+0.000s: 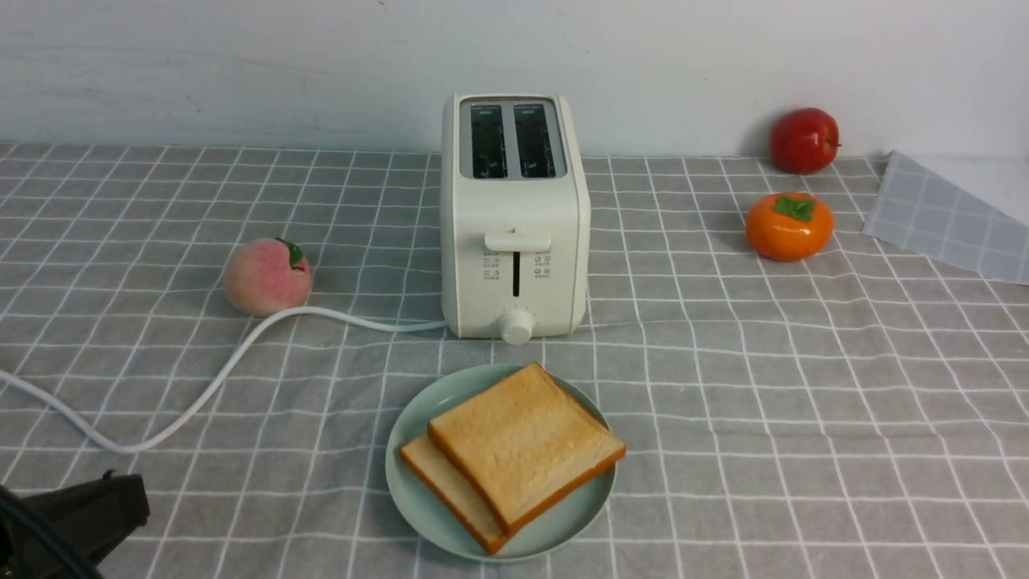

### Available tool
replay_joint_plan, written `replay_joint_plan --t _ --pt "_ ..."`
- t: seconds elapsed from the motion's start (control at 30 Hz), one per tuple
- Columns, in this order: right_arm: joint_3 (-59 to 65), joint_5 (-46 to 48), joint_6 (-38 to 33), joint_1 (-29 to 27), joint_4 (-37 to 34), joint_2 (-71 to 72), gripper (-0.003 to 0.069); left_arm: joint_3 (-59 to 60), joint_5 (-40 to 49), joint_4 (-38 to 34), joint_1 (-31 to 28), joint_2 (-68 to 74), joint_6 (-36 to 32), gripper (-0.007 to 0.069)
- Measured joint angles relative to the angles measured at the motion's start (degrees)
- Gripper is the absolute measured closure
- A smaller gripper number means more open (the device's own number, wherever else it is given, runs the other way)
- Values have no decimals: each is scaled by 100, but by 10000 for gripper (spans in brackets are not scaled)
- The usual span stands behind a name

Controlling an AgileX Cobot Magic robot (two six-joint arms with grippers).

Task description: Take toasted bread from bread machine on grey coffee table place on plate.

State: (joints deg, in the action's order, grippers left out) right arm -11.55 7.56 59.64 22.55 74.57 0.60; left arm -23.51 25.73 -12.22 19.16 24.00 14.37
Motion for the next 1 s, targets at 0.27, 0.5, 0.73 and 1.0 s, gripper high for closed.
replay_joint_plan --t 0.27,0.5,0.73,1.0 --pt "0 -168 8 0 704 0 629 1613 -1101 330 -859 -1751 -8 638" --pt "4 -234 8 0 1111 0 618 2496 -645 693 -1450 -2453 -8 638" --pt "22 -233 8 0 1252 0 606 2526 -355 759 -1466 -2458 -8 638" --pt "22 -233 8 0 1271 0 596 2526 -350 763 -1466 -2458 -8 636"
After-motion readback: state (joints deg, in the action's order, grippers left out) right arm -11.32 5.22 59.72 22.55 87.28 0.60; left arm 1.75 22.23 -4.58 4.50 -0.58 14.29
